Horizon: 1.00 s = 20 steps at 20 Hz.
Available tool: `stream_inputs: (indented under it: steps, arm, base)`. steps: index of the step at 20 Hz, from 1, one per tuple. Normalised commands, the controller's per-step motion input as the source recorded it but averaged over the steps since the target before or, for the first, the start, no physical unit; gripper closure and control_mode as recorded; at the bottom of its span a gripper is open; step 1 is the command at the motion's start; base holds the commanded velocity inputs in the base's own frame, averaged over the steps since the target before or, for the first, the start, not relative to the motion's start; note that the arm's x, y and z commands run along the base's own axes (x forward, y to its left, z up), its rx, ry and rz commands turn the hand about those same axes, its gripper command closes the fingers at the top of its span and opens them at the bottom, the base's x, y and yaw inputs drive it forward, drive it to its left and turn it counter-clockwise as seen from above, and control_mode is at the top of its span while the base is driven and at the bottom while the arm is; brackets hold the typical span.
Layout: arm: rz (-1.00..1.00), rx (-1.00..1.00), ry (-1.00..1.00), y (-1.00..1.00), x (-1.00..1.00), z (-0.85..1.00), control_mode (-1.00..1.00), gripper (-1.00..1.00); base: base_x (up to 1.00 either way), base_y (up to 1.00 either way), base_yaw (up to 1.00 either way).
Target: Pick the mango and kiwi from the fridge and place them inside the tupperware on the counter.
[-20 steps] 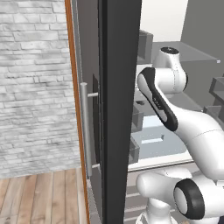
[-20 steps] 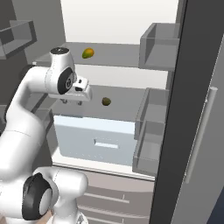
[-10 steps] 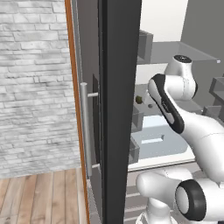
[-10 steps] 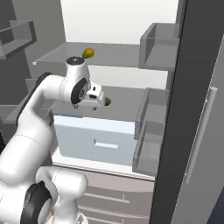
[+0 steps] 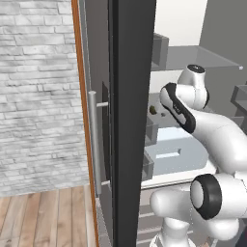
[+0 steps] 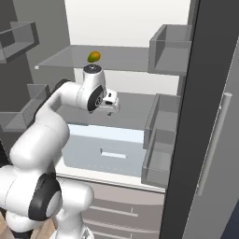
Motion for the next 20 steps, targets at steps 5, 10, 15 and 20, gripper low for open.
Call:
stream_inputs:
  steps: [5, 10, 15, 20]
  arm:
    - [0.00, 0.15, 0.00, -0.16, 0.59, -0.16, -1.00, -1.00]
    - [0.04, 0.17, 0.00, -0.05, 0.57, -0.15, -1.00, -1.00]
    - [0.00, 0.00, 0.00, 0.00, 0.46, -0.21, -1.00, -1.00]
    - [0.00, 0.00, 0.00, 0.00, 0.39, -0.25, -1.00, -1.00]
  base:
    - [0.00, 0.00, 0.00]
    - [0.00, 0.00, 0.00]
    - [0.00, 0.00, 0.00]
    - [0.00, 0.00, 0.00]
